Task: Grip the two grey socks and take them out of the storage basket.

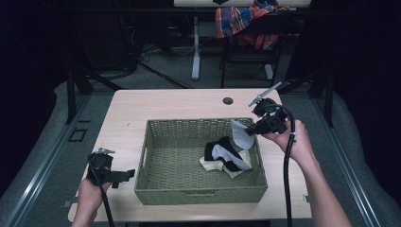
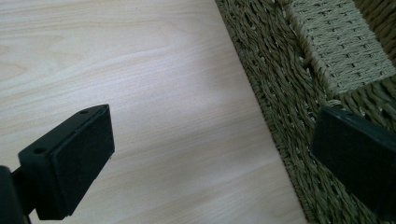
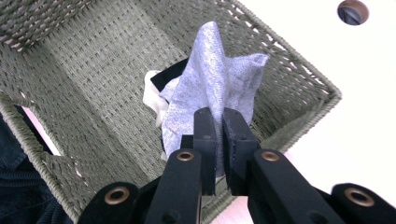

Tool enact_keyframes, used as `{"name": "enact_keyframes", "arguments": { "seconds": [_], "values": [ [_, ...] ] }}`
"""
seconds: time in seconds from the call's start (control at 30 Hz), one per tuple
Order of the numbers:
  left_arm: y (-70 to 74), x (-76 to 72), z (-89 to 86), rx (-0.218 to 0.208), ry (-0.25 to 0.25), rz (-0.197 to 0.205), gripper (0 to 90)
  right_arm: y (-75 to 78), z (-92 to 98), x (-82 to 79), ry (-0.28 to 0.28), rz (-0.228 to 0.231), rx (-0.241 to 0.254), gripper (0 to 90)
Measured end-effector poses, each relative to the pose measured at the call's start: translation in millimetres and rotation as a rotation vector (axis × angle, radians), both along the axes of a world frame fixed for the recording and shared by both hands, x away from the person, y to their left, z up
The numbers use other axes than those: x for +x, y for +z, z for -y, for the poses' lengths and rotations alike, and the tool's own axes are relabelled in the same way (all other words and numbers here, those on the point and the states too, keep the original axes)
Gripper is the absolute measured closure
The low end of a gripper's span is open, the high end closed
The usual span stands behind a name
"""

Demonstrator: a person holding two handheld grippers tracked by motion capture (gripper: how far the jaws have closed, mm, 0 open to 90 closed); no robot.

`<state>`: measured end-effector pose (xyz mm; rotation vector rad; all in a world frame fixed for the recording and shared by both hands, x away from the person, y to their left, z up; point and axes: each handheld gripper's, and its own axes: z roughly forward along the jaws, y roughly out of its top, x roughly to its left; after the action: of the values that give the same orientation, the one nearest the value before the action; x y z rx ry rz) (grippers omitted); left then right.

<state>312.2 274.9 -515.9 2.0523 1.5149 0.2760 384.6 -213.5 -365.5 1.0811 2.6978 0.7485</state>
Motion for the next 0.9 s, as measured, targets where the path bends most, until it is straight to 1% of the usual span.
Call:
{"name": "enact_keyframes", "arguments": {
  "seconds": [0.2, 0.23, 0.43, 0.63, 0.67, 0.7, 0.9],
  "values": [
    [-0.3, 0.2, -1.0, 0.001, -0.001, -0.002, 0.0, 8.2, 13.7, -1.0, -0.024, 0.014, 0.016, 85.6],
    [-0.2, 0.2, -1.0, 0.000, -0.001, -0.002, 0.0, 10.3, 18.7, -1.2, -0.034, 0.018, 0.021, 85.6],
    [0.5, 0.0, -1.2, 0.001, -0.005, -0.006, 0.0, 11.7, 28.5, -0.4, -0.056, 0.023, 0.020, 85.6],
    [0.2, -0.5, -1.4, -0.002, 0.001, -0.001, 0.0, 12.7, 35.8, -0.3, -0.075, 0.026, 0.015, 85.6],
    [0.3, -0.5, -1.4, -0.002, 0.001, -0.001, 0.0, 12.7, 37.0, -0.5, -0.081, 0.029, 0.024, 85.6],
    [0.3, -0.6, -1.4, -0.001, 0.001, -0.001, 0.0, 13.5, 38.8, -0.4, -0.083, 0.028, 0.017, 85.6],
    [0.2, -0.4, -1.5, -0.002, 0.002, -0.002, 0.0, 14.8, 50.8, 0.0, -0.122, 0.027, 0.016, 85.6]
  ]
}}
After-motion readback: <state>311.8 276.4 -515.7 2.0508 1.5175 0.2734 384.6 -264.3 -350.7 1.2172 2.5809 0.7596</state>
